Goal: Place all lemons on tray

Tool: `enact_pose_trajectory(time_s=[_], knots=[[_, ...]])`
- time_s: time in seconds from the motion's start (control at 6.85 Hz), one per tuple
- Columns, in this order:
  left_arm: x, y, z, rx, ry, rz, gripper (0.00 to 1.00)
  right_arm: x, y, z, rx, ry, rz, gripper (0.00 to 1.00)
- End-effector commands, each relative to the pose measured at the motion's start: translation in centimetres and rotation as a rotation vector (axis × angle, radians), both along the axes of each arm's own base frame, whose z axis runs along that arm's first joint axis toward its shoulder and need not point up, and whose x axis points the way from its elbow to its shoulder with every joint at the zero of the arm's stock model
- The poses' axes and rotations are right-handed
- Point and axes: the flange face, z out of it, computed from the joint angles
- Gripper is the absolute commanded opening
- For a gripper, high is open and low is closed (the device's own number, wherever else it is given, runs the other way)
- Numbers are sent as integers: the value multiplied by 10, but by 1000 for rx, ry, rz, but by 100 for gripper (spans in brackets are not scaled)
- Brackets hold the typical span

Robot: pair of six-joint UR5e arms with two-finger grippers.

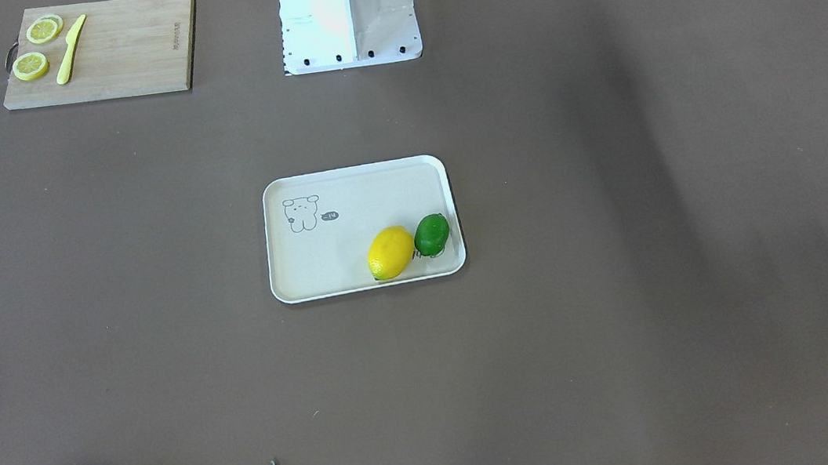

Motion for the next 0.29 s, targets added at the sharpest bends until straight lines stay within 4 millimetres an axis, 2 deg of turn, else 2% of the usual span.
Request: enact_pose_trajectory(time_s=[0.0, 0.15], knots=[[0, 0, 1, -1, 0, 0, 99, 0, 0, 0, -1, 0, 0, 100], [0, 0, 0, 0, 1, 0, 99, 0, 0, 0, -1, 0, 0, 100]])
